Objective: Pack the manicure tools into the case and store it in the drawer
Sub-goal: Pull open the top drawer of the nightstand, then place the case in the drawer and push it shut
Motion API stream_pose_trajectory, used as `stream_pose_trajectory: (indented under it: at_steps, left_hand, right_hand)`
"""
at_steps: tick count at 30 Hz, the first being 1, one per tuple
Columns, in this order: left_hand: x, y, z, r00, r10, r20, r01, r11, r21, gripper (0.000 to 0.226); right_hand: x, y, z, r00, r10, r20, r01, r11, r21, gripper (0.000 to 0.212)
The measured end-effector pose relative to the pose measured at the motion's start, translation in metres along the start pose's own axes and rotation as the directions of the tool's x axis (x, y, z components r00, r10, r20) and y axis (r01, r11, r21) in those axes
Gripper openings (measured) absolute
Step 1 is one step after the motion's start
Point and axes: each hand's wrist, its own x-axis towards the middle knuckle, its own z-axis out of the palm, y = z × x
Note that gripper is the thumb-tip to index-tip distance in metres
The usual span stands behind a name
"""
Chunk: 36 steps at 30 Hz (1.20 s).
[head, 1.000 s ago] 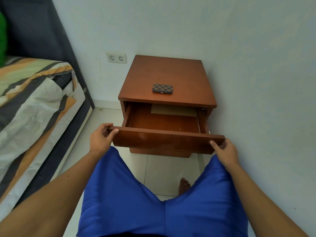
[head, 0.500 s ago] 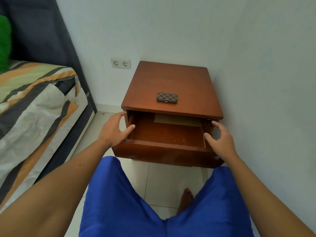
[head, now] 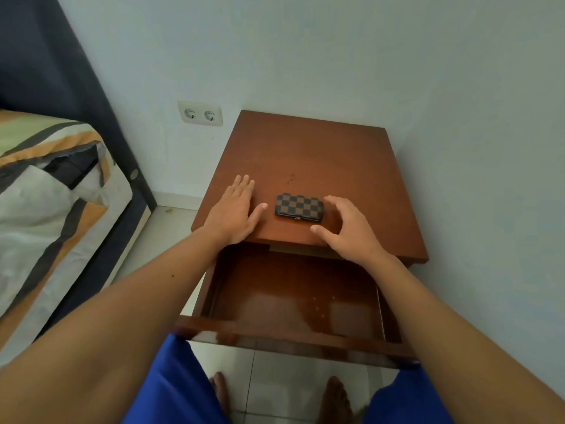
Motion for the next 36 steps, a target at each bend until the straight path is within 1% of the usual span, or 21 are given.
stream_pose_trajectory:
  at_steps: [4,8,10,12,15,18,22,26,29,32,36]
  left_hand:
    - [0.031,-0.012,0.013,0.998,0.000,0.066,-0.007,0.995,0.101,0.082]
    - [0.039,-0.014,0.016,0.996,0.010,0.092,-0.028,0.981,0.194,0.085]
    - [0.038,-0.014,0.017,0.996,0.012,0.086,-0.030,0.977,0.212,0.085]
    - [0.037,-0.015,0.017,0.996,0.015,0.085,-0.033,0.977,0.212,0.084]
    - [0.036,-0.015,0.018,0.997,0.015,0.080,-0.032,0.975,0.221,0.084]
    - [0.036,-0.015,0.019,0.997,0.008,0.076,-0.025,0.973,0.230,0.085]
    - [0.035,-0.016,0.018,0.997,0.022,0.072,-0.038,0.974,0.225,0.085]
    - [0.034,-0.015,0.016,0.996,0.021,0.083,-0.039,0.974,0.224,0.086]
    - [0.034,-0.013,0.015,0.996,0.016,0.083,-0.035,0.973,0.226,0.087]
    - [0.033,-0.012,0.014,0.996,0.010,0.087,-0.029,0.974,0.223,0.086]
    - [0.032,-0.012,0.014,0.996,0.006,0.085,-0.025,0.974,0.224,0.086]
  right_hand:
    - [0.032,0.012,0.010,0.998,-0.043,0.055,0.046,0.997,-0.060,0.081]
    - [0.054,0.018,0.012,0.991,-0.097,0.096,0.103,0.993,-0.060,0.083]
    - [0.063,0.016,0.011,0.982,-0.105,0.160,0.117,0.991,-0.071,0.085]
    - [0.071,0.012,0.007,0.969,-0.100,0.226,0.128,0.985,-0.117,0.082]
    - [0.074,0.005,0.004,0.959,-0.110,0.262,0.154,0.976,-0.156,0.077]
    - [0.060,0.002,0.005,0.961,-0.123,0.249,0.157,0.980,-0.121,0.073]
    - [0.010,0.002,0.010,0.953,-0.218,0.210,0.230,0.973,-0.034,0.074]
    - [-0.045,0.006,0.021,0.930,-0.286,0.232,0.285,0.958,0.036,0.074]
    - [-0.068,0.016,0.040,0.908,-0.278,0.312,0.281,0.959,0.036,0.075]
    - [-0.072,0.028,0.065,0.886,-0.233,0.402,0.263,0.964,-0.022,0.076]
    - [-0.055,0.039,0.081,0.890,-0.174,0.422,0.229,0.970,-0.083,0.081]
